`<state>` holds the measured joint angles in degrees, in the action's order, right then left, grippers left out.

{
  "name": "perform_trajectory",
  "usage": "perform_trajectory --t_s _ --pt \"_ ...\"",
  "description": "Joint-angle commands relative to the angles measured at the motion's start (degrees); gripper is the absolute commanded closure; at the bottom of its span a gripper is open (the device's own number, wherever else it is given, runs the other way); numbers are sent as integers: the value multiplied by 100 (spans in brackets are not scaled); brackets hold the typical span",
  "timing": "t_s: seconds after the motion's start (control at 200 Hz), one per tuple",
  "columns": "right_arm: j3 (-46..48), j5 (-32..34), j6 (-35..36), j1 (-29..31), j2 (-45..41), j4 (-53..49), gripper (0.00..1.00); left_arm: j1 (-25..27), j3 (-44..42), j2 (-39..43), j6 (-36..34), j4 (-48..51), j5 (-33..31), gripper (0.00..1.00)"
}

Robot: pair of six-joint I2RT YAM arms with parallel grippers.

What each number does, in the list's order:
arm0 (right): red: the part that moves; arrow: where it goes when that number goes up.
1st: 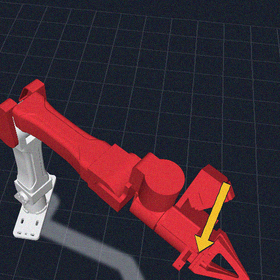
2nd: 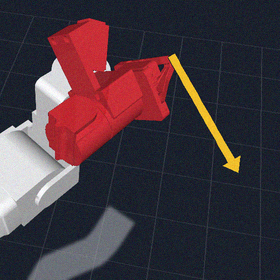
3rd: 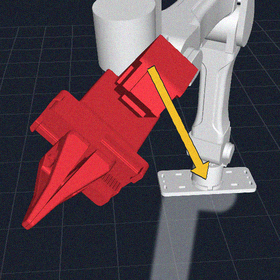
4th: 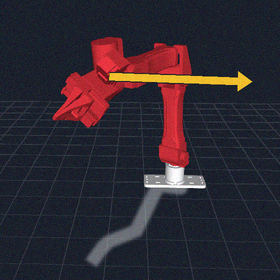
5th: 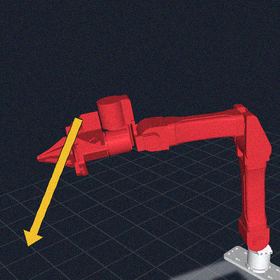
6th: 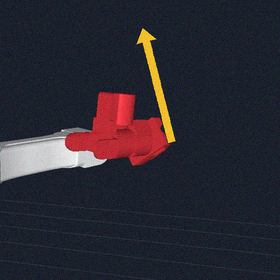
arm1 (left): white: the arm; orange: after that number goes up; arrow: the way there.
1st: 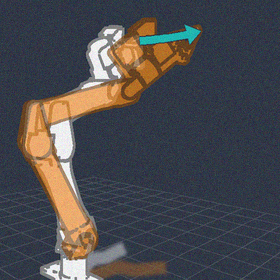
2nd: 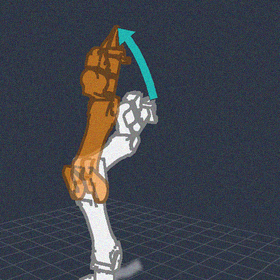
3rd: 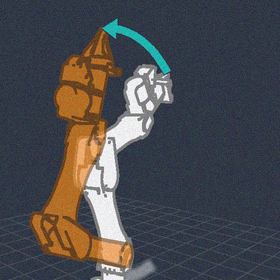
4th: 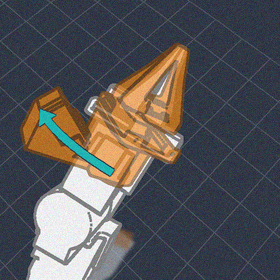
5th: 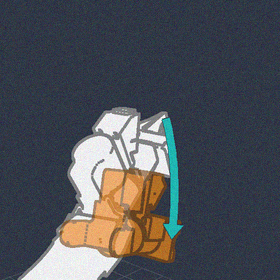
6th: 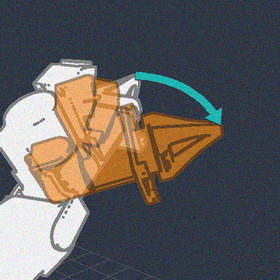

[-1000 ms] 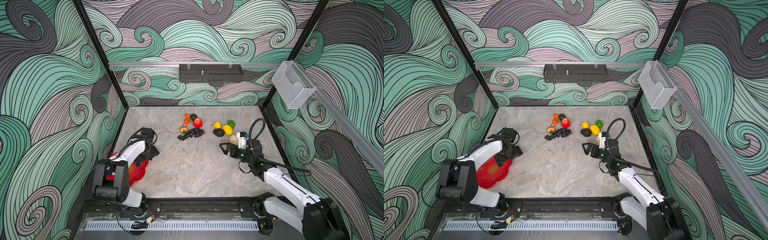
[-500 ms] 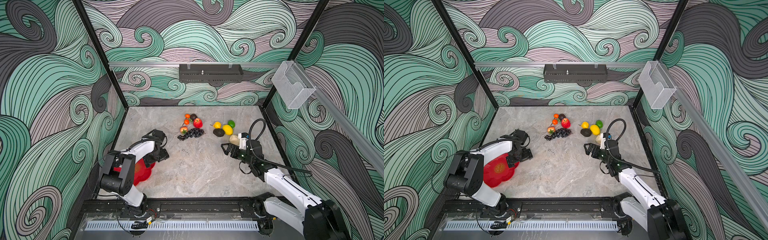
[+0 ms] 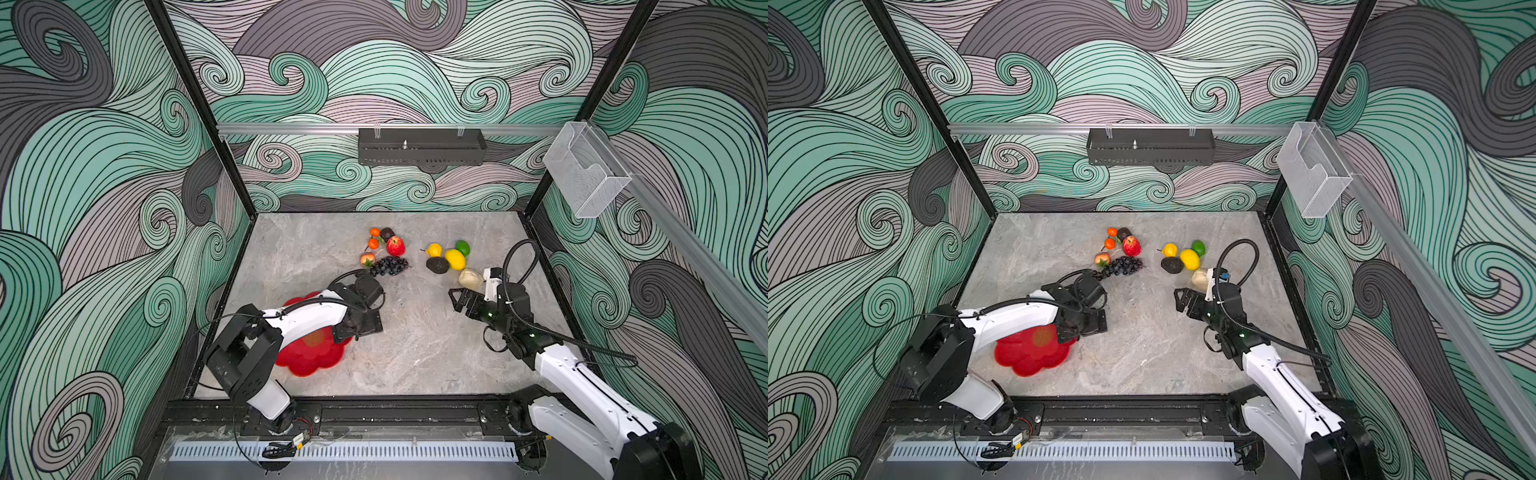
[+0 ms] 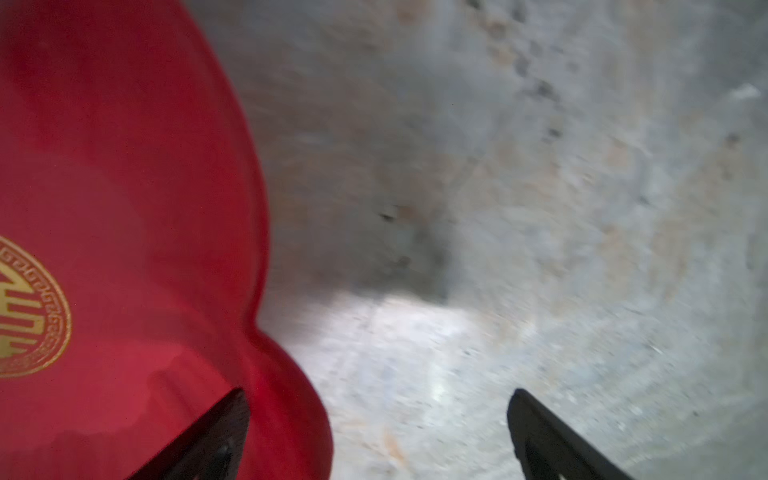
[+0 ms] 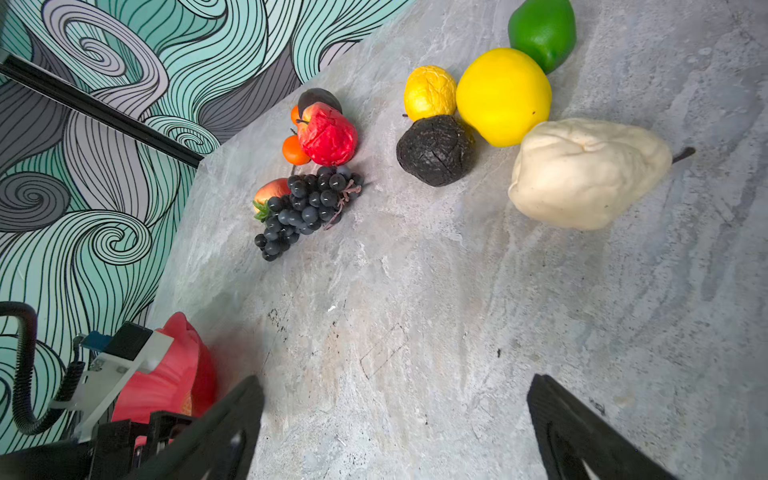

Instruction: Place and organize the fake fruits in the fruit bowl

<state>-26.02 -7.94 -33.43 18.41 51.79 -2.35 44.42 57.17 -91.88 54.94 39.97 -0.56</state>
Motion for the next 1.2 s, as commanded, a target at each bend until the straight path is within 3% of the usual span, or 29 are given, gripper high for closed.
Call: perform_trajectory --t_s 0.0,0.26,0.395,0.54,0.665,0.761,0.871,1.051,1.196 --pt "-123 149 31 -5 -192 -427 0 487 668 -433 353 -174 112 1" --pt "56 263 73 -22 -927 -1062 0 1128 1957 -986 -25 115 187 1" --pt "70 185 91 -22 -1215 -1349 0 1058 2070 -475 -272 735 -670 1" --pt "207 -515 39 -22 -1295 -1251 0 590 1761 631 -586 1563 -1917 1" --pt "418 -1335 -365 -7 -1218 -928 0 -528 758 2044 -956 1411 -2242 1" --pt "548 -1586 -621 67 -1226 -827 0 -1559 7 2948 -1254 1041 -1880 1" --pt "686 -1360 -710 241 -1391 -939 0 -2570 -540 3434 -1457 625 -1191 1" --pt "1068 -1146 -1231 611 -1667 -850 0 -3819 -1323 3131 -1352 -209 395 1" --pt "1179 -932 -1402 1183 -1510 -601 0 -4099 -1551 2422 -1377 -678 1570 1"
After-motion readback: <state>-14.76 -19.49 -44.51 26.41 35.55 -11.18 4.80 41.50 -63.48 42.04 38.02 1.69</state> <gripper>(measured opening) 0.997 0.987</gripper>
